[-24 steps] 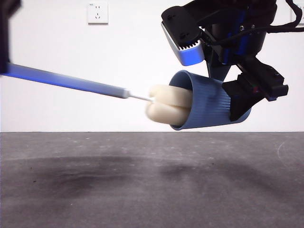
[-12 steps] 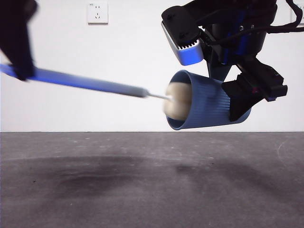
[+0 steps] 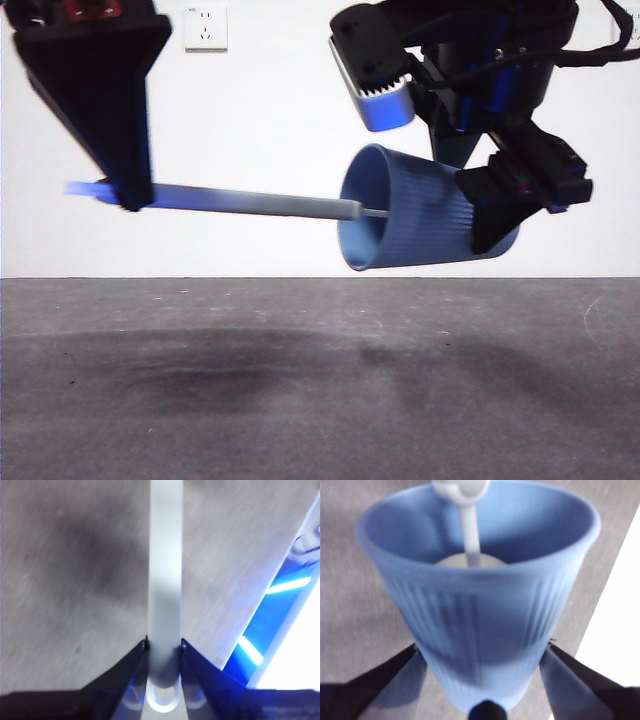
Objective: Pick up the cup brush,pick up the cup,insert the brush into the cup,clean the cup,put the cup brush back,put the cup back to the fixed position on the table
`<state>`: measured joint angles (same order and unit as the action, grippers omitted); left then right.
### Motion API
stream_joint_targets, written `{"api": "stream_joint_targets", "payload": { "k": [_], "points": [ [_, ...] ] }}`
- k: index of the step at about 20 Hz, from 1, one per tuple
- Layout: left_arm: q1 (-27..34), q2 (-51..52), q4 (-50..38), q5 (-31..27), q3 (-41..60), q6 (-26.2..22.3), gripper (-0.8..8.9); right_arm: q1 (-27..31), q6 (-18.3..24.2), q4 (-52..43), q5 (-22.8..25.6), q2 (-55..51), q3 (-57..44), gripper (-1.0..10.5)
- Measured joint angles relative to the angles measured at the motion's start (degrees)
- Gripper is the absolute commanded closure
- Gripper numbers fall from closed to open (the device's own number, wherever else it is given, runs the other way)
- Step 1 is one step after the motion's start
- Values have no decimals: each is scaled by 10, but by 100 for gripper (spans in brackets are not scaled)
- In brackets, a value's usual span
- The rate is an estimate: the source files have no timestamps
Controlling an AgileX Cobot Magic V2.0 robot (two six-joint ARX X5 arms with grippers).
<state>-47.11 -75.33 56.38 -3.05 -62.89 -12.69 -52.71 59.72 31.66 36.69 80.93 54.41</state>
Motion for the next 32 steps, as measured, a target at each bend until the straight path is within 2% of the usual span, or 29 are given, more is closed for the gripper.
{"api": "stream_joint_targets", "payload": {
  "k": [4,8,13,16,18,20,23,25,28,32],
  "points": [
    [2,2,64,-45,0,5,822,-5,-28,-2,24,0,0,959],
    [19,39,100,-54,0,8,822,-4,-114,10,28,0,0,959],
    [66,87,155,-58,0,12,822,-5,-191,11,39,0,0,959],
    [98,122,152,-69,0,35,822,-5,-281,15,38,0,0,959],
    [116,137,135,-69,0,62,822,-5,-363,22,21,0,0,959],
    [138,138,90,-69,3,101,822,-5,-451,30,-29,-7,0,959],
    [153,128,-23,-54,48,179,822,-5,-582,17,-118,-52,0,959],
    [153,104,-98,-51,83,237,822,-5,-643,-7,-158,-90,0,959],
    [153,59,-175,-59,90,297,822,-5,-683,-28,-198,-138,0,959],
    [153,-20,-227,-58,90,340,822,-5,-695,-25,-202,-197,0,959]
  ]
}}
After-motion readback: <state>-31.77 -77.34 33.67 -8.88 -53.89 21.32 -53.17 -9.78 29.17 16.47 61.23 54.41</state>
